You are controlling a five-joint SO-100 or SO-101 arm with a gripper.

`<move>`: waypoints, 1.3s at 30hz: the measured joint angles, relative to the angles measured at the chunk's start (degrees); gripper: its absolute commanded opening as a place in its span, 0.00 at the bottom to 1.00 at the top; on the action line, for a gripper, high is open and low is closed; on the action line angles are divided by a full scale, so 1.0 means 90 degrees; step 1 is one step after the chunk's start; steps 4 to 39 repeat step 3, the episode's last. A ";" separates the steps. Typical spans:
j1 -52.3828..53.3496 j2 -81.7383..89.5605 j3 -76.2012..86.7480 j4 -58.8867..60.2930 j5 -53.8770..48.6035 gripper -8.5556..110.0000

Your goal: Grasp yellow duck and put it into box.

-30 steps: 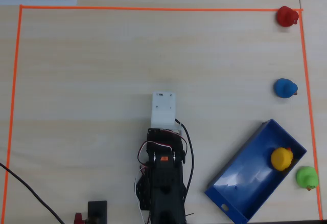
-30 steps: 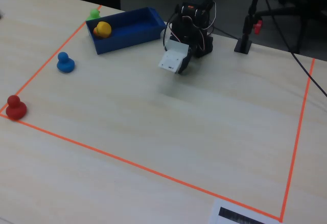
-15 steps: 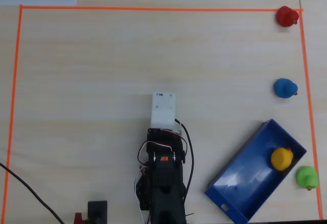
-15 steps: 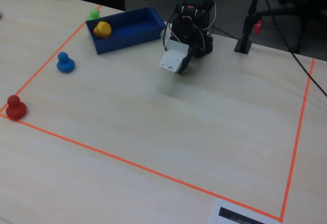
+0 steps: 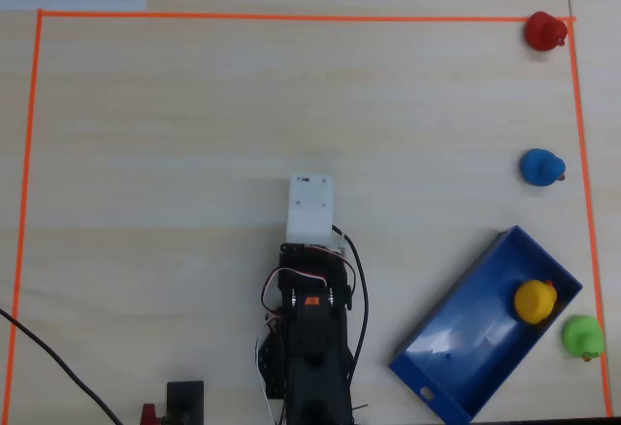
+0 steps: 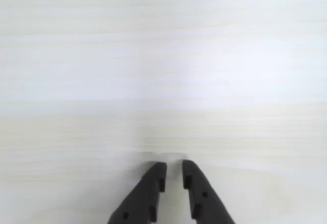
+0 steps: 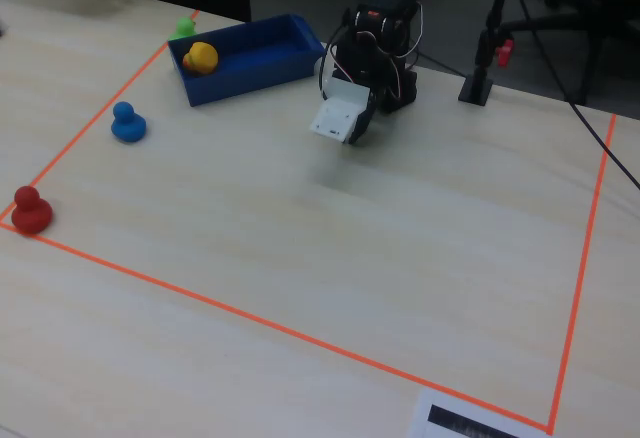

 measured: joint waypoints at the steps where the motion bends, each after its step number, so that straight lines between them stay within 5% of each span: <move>1: 0.0000 0.0000 0.0000 0.0000 0.0000 0.08; 39: 0.0000 0.0000 0.0000 0.0000 0.0000 0.08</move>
